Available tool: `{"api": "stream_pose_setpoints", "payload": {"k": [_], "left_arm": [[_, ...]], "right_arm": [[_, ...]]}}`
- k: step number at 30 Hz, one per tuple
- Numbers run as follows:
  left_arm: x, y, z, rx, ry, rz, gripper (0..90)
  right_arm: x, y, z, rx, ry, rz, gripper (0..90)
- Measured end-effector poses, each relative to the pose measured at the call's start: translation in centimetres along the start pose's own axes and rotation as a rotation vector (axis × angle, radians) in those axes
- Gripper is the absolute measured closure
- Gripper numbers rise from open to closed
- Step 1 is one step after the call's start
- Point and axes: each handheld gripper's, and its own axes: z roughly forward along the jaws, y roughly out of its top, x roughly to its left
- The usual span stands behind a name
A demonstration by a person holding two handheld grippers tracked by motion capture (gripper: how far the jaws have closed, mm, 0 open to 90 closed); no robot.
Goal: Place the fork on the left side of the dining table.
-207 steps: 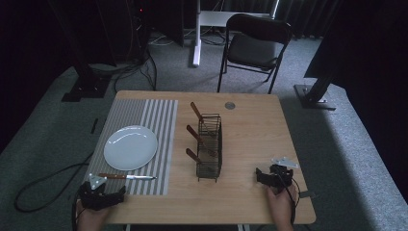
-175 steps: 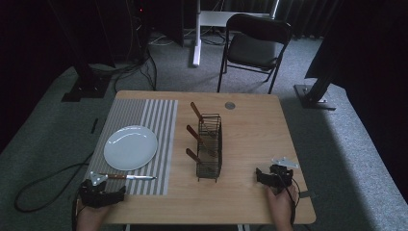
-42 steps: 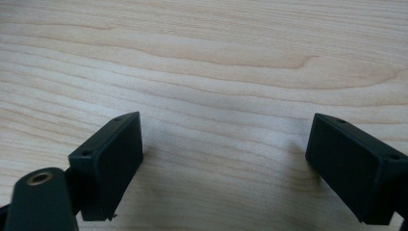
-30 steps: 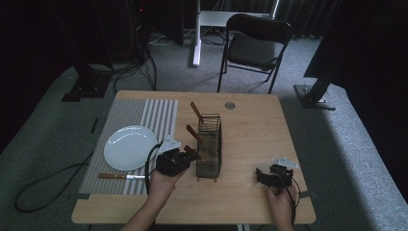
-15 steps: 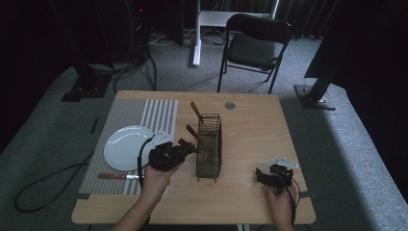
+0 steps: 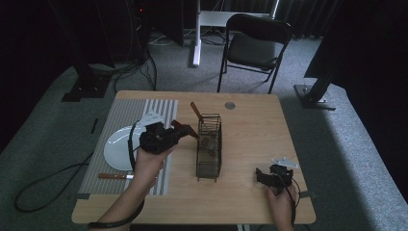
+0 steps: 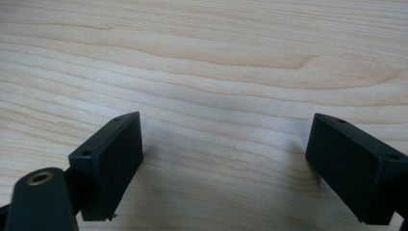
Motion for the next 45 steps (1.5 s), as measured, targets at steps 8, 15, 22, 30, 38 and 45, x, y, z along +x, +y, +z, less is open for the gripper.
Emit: {"api": "stream_pose_setpoints", "payload": {"k": [8,15,22,30,38,45], "left_arm": [[1.6,2.7,-1.3,-0.075,0.03,-0.024,80.4],[3.3,3.8,-1.8,-0.109,0.055,-0.039,80.4],[5.5,4.1,-2.3,-0.122,0.095,-0.082,80.4],[9.1,3.5,-2.6,-0.121,0.145,-0.158,80.4],[12.1,2.1,-2.6,-0.098,0.199,-0.206,80.4],[14.3,0.7,-2.5,-0.085,0.221,-0.245,80.4]], "right_arm": [[0.0,0.0,0.0,-0.001,0.0,0.0,12.4],[0.0,0.0,0.0,-0.001,0.0,0.0,12.4],[0.0,0.0,0.0,-0.001,0.0,0.0,12.5],[0.0,0.0,0.0,-0.002,0.0,0.0,12.4],[0.0,0.0,0.0,-0.001,-0.001,0.001,12.4],[0.0,0.0,0.0,0.0,0.0,0.002,12.4]]}}
